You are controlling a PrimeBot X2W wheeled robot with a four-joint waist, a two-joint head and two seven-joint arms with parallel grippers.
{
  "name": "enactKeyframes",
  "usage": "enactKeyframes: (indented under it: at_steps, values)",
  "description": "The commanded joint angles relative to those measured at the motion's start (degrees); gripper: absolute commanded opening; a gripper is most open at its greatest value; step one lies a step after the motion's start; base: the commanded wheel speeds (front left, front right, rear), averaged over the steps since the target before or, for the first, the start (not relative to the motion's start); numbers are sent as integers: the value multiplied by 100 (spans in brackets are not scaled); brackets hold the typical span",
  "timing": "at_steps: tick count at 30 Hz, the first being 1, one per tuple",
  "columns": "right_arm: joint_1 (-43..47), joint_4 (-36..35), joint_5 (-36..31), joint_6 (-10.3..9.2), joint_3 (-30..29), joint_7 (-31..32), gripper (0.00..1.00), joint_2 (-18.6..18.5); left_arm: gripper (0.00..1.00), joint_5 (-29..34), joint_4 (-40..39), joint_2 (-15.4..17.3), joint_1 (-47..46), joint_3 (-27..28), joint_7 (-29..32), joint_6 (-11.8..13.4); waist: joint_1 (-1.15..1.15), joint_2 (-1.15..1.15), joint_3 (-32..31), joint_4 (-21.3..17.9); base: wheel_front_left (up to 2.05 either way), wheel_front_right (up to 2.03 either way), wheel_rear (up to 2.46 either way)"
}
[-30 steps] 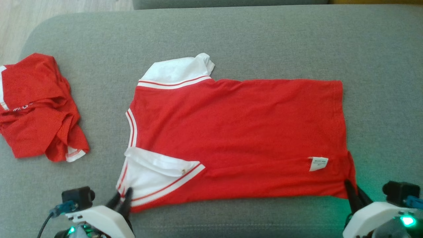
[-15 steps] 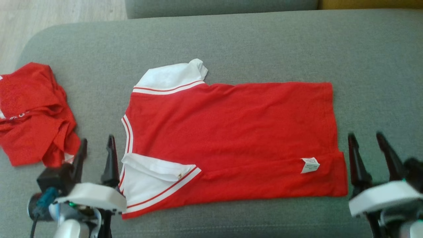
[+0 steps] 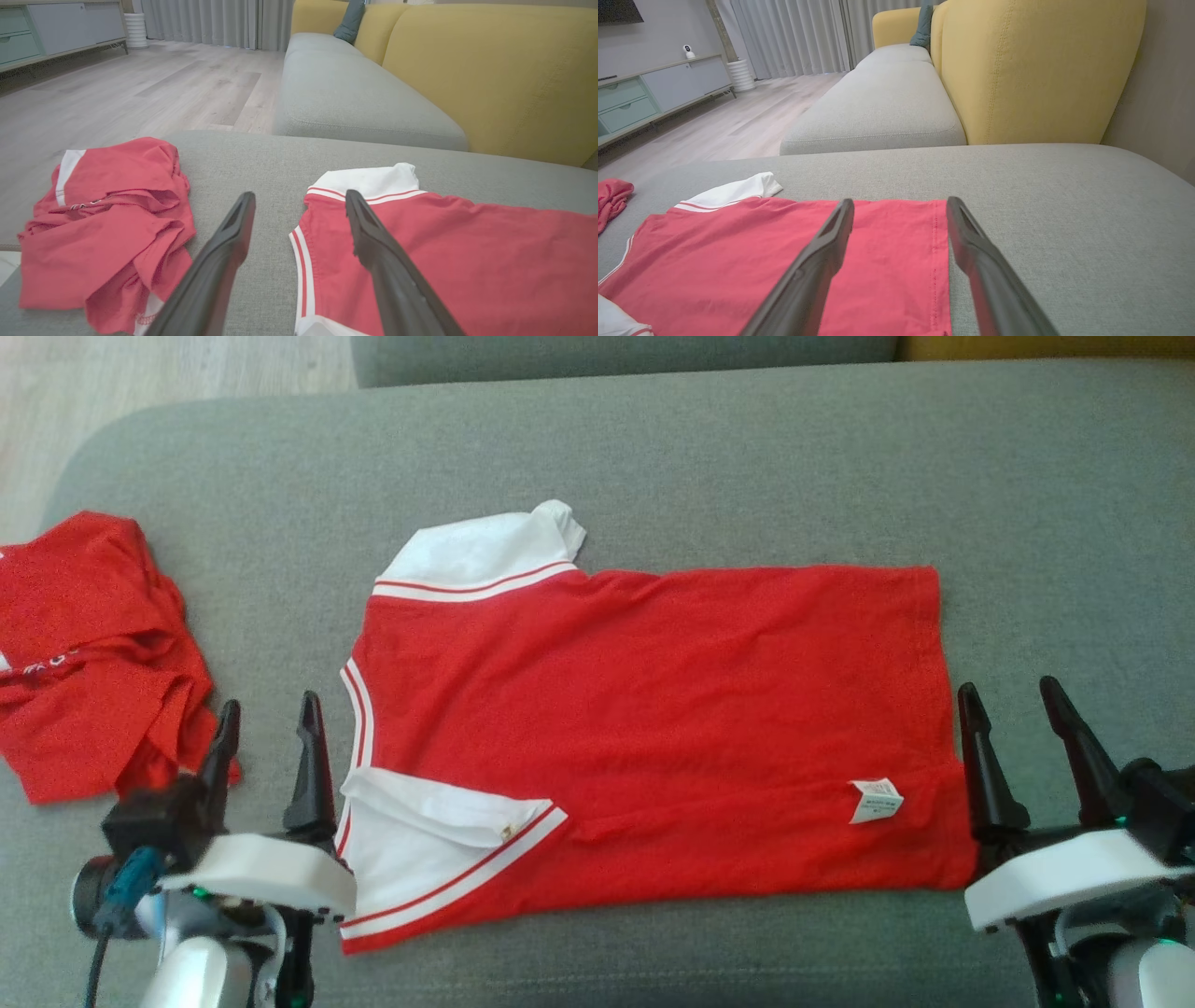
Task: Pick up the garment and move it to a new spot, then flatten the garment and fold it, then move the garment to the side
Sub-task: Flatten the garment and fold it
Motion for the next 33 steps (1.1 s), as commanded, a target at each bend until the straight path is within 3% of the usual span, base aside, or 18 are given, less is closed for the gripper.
enactKeyframes:
  at_steps: [1, 9, 17, 26, 33]
  values:
    - [-222, -188, 46, -4, 131, -25, 100, -54, 100, 8, -144, 134, -349, 169, -11, -29, 0, 0, 44, -2, 0, 0, 0]
    - [-469, -248, 56, -4, 150, -5, 100, -43, 100, -29, 381, 21, -1697, -327, 283, -587, 0, 0, 704, -24, 0, 0, 0]
    - [-896, -146, 31, -4, 356, -93, 100, -36, 100, -229, 2085, -256, -3828, -553, 673, -1161, 0, 0, 1463, -284, 0, 0, 0]
    - [-1117, 183, 130, -4, 520, -238, 100, -32, 100, -323, 4616, -248, -5179, -611, 1124, -1399, 0, 0, 1747, -577, 0, 0, 0]
    - [-1007, 272, 251, -4, 450, -267, 100, -31, 100, -319, 5769, -336, -5598, -874, 1974, -1508, 0, 0, 1746, -567, 0, 0, 0]
